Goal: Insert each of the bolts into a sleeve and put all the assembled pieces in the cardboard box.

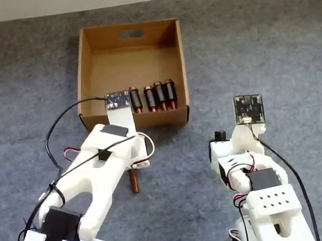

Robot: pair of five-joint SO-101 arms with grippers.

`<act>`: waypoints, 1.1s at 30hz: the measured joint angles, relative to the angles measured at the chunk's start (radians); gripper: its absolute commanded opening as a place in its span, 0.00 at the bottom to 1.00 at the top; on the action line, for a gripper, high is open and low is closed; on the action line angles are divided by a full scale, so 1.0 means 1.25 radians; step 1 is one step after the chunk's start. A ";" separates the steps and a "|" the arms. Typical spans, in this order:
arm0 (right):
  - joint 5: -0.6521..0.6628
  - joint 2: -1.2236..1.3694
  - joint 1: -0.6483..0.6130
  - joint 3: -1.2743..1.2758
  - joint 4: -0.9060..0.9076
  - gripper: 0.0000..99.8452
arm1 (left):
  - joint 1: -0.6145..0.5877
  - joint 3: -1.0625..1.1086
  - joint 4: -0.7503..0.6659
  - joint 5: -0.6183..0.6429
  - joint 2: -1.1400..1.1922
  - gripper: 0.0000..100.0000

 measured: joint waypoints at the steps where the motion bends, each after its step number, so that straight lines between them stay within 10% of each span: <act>1: 0.000 0.000 0.000 0.000 0.000 0.01 | 0.000 0.007 -0.001 0.000 -0.006 0.07; 22: 0.000 -0.001 0.000 0.010 -0.001 0.01 | -0.020 0.045 -0.070 0.000 -0.012 0.13; 33: 0.000 -0.001 0.000 0.010 -0.001 0.01 | -0.023 0.044 -0.080 0.001 -0.012 0.01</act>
